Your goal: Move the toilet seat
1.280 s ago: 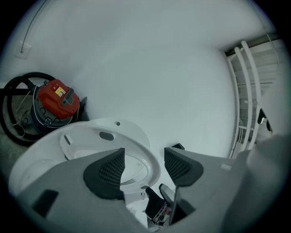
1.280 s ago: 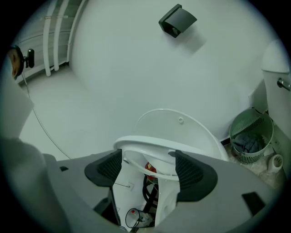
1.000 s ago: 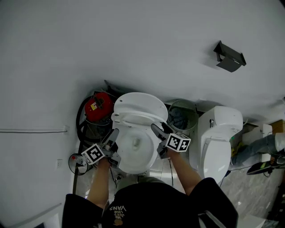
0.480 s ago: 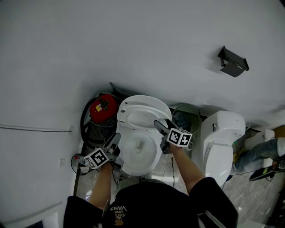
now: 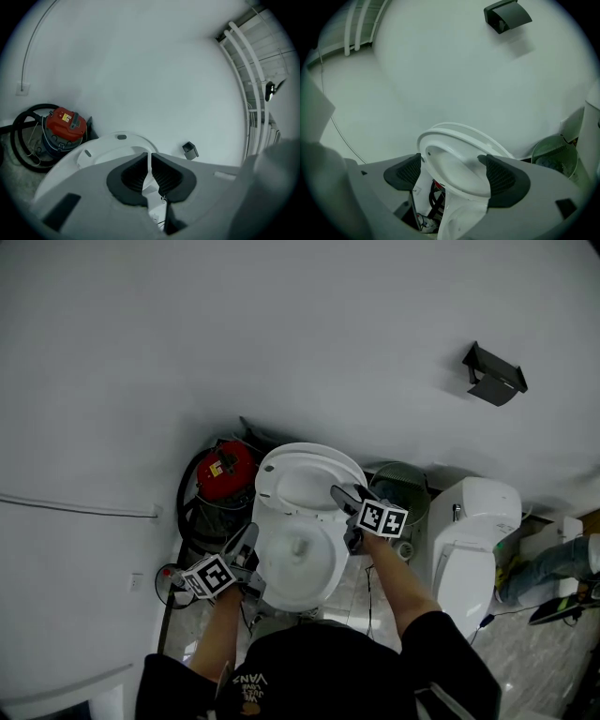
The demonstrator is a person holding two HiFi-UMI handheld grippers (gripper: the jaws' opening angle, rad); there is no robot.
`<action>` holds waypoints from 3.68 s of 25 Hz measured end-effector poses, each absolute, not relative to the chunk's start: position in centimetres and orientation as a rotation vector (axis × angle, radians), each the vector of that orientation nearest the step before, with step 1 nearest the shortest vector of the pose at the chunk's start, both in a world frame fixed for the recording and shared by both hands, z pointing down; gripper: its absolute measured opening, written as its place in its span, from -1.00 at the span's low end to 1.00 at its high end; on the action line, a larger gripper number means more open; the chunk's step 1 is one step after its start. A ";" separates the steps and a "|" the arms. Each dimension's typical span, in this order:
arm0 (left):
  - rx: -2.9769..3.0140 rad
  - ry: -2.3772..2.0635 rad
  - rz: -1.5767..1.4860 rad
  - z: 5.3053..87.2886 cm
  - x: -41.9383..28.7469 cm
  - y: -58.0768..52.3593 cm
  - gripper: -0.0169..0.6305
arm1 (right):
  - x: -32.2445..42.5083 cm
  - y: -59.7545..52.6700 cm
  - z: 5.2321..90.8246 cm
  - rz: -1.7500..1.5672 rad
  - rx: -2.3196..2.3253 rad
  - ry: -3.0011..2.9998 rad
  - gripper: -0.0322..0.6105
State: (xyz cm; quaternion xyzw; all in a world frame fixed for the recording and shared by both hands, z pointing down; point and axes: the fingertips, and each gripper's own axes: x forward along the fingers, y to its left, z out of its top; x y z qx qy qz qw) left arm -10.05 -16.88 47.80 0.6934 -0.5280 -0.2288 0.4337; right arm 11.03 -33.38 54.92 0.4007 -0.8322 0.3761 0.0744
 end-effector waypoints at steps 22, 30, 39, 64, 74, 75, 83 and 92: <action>1.809 -1.254 -0.486 47.1 -9.8 -16.3 -0.95 | 13.7 -31.8 50.1 1.149 1.480 -2.560 0.43; 1.881 -1.216 -0.454 45.0 -9.8 -16.0 -0.95 | 13.3 -28.2 45.3 0.976 1.546 -2.645 0.19; 2.053 -1.262 -0.343 42.3 -10.6 -14.4 -0.95 | 12.7 -23.1 40.6 0.849 1.642 -2.724 -0.27; 2.460 -1.238 -0.009 37.5 -11.4 -5.2 -0.95 | 9.3 -7.0 33.9 0.520 1.833 -2.764 -0.90; 2.486 -1.239 0.000 37.2 -11.5 -2.1 -0.95 | 10.2 -2.4 34.2 0.500 1.874 -2.689 -0.90; 2.490 -1.235 0.004 37.2 -11.4 -1.8 -0.95 | 10.3 -2.0 34.2 0.501 1.879 -2.683 -0.90; 2.567 -1.158 0.084 37.5 -9.9 0.7 -0.95 | 10.4 0.8 35.7 0.552 1.893 -2.643 -0.90; 2.577 -1.171 0.140 38.5 -9.6 2.7 -0.95 | 9.3 2.9 37.1 0.547 1.824 -2.607 -0.90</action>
